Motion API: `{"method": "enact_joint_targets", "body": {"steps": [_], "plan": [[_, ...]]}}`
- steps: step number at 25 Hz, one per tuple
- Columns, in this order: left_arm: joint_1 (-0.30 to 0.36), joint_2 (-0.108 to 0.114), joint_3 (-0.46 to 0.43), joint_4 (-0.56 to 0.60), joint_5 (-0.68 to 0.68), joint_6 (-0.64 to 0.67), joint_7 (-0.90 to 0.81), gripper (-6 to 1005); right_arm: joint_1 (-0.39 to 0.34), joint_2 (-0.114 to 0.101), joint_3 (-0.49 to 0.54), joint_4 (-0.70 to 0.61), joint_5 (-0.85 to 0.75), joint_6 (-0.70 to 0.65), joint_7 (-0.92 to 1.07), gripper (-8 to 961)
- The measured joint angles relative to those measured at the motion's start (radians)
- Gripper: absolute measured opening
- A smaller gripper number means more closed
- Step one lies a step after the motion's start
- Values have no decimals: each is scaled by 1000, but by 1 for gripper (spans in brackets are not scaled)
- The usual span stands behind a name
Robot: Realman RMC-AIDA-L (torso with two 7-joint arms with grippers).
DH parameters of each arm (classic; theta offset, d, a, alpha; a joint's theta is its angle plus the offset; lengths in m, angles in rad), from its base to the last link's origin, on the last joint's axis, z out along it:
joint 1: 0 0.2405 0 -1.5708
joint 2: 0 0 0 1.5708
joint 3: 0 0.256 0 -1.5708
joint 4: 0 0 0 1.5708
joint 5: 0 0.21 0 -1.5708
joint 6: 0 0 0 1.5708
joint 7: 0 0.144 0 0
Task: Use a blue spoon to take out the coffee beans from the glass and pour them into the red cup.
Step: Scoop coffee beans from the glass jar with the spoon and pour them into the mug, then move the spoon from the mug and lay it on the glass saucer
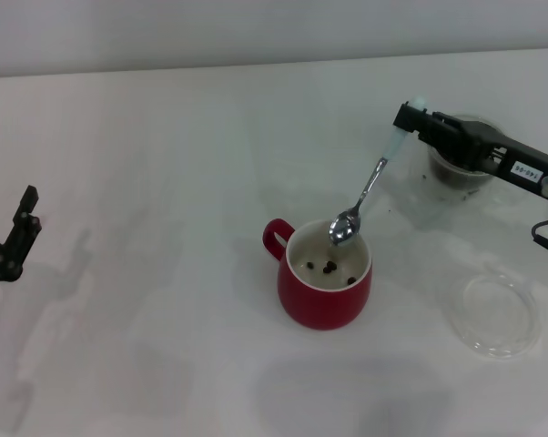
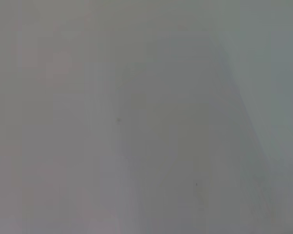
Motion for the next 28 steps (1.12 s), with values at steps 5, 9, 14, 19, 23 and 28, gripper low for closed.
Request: {"method": "enact_joint_targets", "body": {"steps": [5,9,14,19,23,28], "plan": [[0,0,-1,0,-3,-2,0,647,-8,-3,3,0,42,78,91,148],[-8,0,-2,0,-4,-6,0,647,-23,-10,4,-19,59,128,153,147],[-18,0,-7,0,-5,-18,0,647,-82,-33,4,-58,74,144,172,147],[-30,0,-8,0,-6,-19,0,646,-147,-65,1,-75,79,147,161,147],[-40,0,-11,-4,-10,-20,0,647,-199,-78,1,-90,75,152,140,147],[-51,0,-12,-5,-20,-24,0,647,-251,-82,3,-104,78,160,108,147]]}}
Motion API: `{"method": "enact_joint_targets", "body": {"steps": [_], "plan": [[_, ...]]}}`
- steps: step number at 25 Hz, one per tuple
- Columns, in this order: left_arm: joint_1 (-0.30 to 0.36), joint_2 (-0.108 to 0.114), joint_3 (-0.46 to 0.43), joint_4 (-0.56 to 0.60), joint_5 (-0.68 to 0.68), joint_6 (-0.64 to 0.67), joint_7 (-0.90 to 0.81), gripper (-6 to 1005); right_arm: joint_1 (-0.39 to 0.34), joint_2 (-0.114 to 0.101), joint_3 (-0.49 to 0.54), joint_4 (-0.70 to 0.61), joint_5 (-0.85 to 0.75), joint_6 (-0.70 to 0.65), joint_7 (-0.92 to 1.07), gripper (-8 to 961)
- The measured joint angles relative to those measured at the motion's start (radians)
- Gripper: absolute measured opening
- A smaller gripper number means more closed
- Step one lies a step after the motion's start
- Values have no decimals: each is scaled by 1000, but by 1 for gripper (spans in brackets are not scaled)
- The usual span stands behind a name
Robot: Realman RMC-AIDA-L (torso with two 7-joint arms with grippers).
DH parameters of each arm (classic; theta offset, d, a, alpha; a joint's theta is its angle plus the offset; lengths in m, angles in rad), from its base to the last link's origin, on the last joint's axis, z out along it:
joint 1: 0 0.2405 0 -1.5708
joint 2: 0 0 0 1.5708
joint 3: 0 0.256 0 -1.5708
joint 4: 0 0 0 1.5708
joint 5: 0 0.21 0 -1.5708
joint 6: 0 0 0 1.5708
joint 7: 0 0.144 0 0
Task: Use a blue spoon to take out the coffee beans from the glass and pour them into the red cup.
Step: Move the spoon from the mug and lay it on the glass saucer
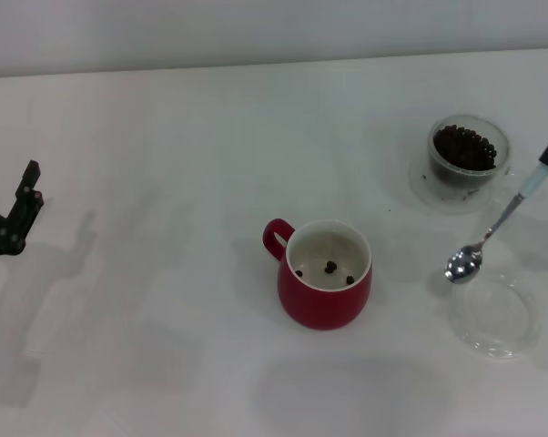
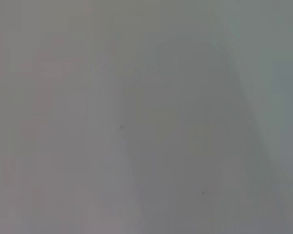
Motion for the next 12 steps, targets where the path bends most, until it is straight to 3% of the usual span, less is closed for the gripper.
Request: {"method": "enact_joint_targets", "body": {"steps": [12], "plan": [[-23,0,0,5,0,-25,0,646,-54,-7,-10,4,-11,-4,-92,148]]}}
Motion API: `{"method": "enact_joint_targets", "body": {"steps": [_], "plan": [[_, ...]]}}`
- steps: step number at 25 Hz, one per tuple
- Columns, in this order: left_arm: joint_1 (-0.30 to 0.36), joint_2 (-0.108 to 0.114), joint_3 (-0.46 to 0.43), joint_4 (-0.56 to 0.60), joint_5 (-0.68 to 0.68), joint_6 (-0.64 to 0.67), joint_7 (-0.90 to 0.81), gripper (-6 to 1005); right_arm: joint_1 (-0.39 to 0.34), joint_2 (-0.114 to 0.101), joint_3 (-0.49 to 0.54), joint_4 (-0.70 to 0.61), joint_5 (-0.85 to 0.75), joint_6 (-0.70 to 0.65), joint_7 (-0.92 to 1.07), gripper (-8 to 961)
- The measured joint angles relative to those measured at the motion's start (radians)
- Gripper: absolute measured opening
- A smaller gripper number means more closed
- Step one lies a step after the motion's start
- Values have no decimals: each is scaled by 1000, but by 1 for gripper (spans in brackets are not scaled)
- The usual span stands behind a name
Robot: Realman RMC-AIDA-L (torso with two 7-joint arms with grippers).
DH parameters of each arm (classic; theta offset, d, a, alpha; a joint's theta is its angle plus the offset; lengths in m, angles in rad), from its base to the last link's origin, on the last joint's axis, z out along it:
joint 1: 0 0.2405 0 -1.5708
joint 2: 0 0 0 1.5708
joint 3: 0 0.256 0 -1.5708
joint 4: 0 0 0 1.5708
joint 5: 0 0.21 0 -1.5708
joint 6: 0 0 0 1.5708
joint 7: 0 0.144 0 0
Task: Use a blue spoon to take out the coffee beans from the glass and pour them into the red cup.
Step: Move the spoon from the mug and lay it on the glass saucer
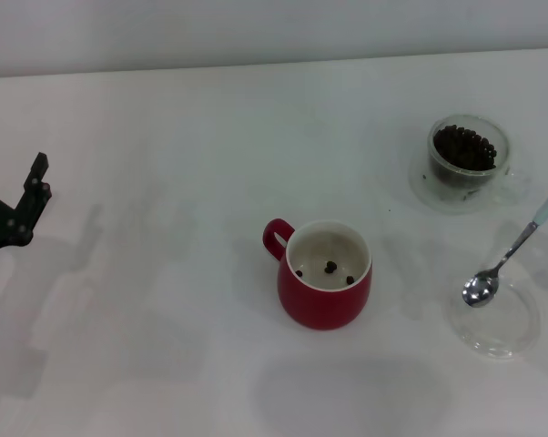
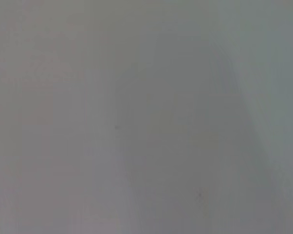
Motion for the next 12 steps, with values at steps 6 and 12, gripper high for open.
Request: {"method": "enact_joint_targets", "body": {"steps": [6,12], "plan": [[-3,0,0,0,0,-4,0,646,-11,-1,10,6,-26,-54,-17,148],[-3,0,0,1,0,-8,0,646,-16,-3,8,14,-42,-110,-26,148]]}}
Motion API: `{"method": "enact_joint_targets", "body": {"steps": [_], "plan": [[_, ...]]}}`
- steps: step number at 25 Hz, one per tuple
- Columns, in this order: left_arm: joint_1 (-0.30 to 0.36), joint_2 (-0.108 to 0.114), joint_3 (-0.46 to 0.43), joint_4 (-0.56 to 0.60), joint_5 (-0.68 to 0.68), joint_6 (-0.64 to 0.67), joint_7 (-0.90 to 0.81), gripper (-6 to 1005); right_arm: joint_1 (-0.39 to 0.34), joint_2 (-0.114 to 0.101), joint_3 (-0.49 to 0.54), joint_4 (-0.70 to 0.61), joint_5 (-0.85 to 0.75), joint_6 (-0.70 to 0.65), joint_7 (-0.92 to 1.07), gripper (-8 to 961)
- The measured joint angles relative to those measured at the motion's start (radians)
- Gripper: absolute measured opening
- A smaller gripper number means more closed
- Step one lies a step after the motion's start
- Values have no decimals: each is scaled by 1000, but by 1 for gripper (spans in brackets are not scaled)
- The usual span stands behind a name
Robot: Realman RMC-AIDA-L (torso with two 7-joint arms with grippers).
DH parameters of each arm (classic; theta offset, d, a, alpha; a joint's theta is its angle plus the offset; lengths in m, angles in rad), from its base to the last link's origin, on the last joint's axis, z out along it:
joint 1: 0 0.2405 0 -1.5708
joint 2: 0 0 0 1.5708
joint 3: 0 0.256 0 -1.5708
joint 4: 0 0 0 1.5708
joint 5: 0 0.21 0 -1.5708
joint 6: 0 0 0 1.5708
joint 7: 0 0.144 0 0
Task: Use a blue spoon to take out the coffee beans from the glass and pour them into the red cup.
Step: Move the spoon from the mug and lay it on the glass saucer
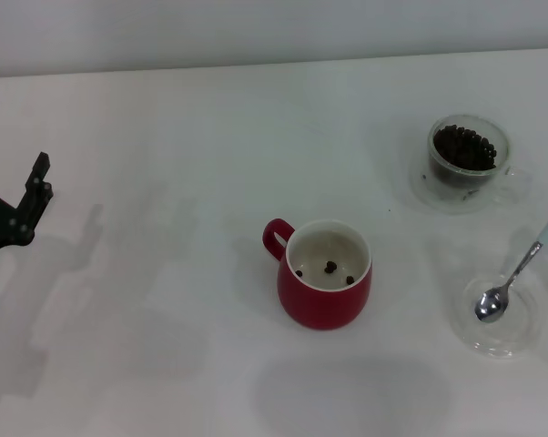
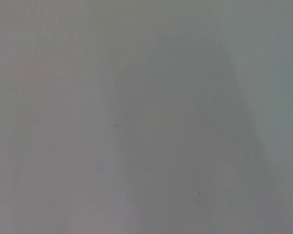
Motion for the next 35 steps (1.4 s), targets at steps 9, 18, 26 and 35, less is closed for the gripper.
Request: {"method": "enact_joint_targets", "body": {"steps": [9,18,26,35], "plan": [[1,0,4,0,0,-1,0,646,-1,2,0,16,-12,-52,-1,147],[-5,1,1,-3,3,-1,0,647,7,1,-7,43,-17,-53,24,148],[-13,2,4,-8,4,-1,0,647,14,5,-9,49,-37,-93,34,147],[-12,2,2,-9,2,-1,0,647,22,3,-4,54,-37,-118,36,147]]}}
